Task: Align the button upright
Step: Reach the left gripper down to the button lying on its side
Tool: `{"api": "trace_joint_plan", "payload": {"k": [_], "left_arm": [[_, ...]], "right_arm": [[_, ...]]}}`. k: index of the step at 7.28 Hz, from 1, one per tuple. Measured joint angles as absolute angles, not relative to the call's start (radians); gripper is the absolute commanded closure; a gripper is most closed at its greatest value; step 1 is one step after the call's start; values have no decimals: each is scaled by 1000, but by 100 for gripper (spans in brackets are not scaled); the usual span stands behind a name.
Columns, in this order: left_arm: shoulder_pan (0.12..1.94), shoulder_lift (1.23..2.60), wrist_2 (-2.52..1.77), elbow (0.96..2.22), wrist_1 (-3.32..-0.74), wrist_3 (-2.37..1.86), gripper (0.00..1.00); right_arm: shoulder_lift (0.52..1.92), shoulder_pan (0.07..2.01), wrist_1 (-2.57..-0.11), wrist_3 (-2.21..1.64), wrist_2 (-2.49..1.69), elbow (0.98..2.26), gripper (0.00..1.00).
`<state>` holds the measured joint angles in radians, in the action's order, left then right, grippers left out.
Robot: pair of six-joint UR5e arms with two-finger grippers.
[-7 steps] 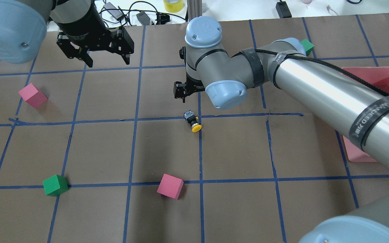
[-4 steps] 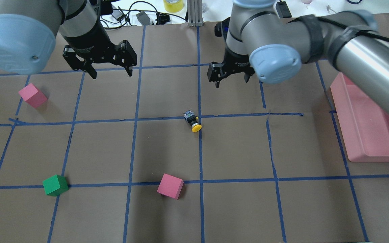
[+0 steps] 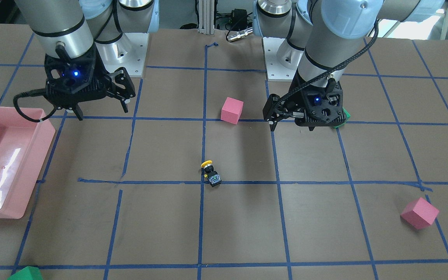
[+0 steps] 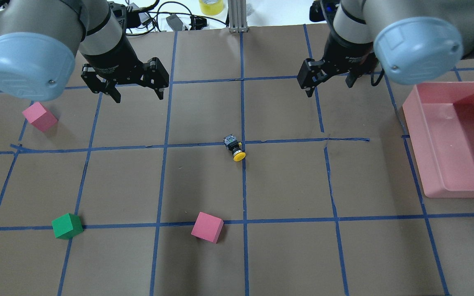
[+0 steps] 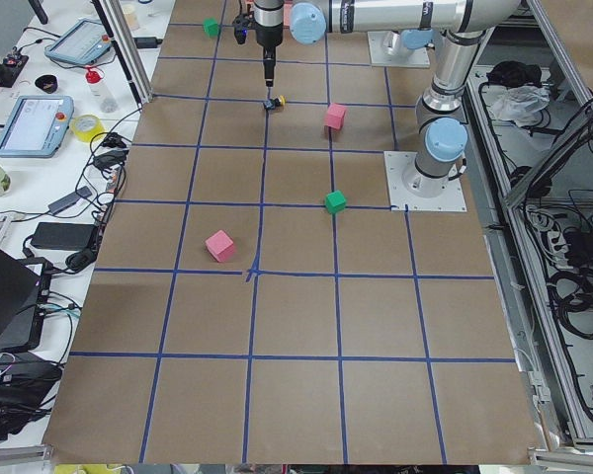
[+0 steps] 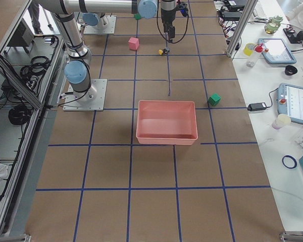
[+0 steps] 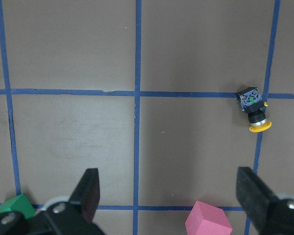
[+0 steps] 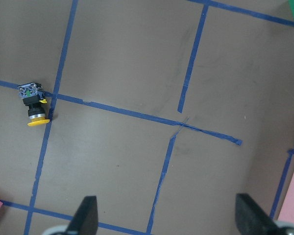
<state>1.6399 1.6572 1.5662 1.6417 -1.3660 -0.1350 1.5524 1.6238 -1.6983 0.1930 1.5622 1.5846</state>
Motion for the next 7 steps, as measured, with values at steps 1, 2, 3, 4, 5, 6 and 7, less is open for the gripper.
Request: {"api": "trace_joint_plan", "payload": {"k": [1, 2, 3, 4, 5, 6, 7], "left_arm": [[1653, 1658, 1567, 1690, -1286, -215, 0], [1681, 1662, 1574, 1731, -1209, -311, 0], [1728, 1672, 1606, 1760, -1155, -414, 0], [1780, 1684, 1643, 1786, -1108, -519, 0], [1824, 1697, 1662, 1823, -1042, -609, 0], [1866, 1712, 1681, 1875, -946, -703, 0], [1910, 1733, 1715, 1920, -849, -799, 0]], "right_arm": [[1569, 1620, -1694, 198, 1563, 1585, 0], [1574, 1619, -1693, 199, 1560, 1586, 0], [1576, 1619, -1692, 200, 1558, 1586, 0], [1576, 1618, -1691, 200, 1558, 1587, 0], [1577, 1618, -1691, 200, 1561, 1587, 0], [1577, 1618, -1695, 201, 1563, 1587, 0], [1577, 1615, -1695, 201, 1564, 1587, 0]]}}
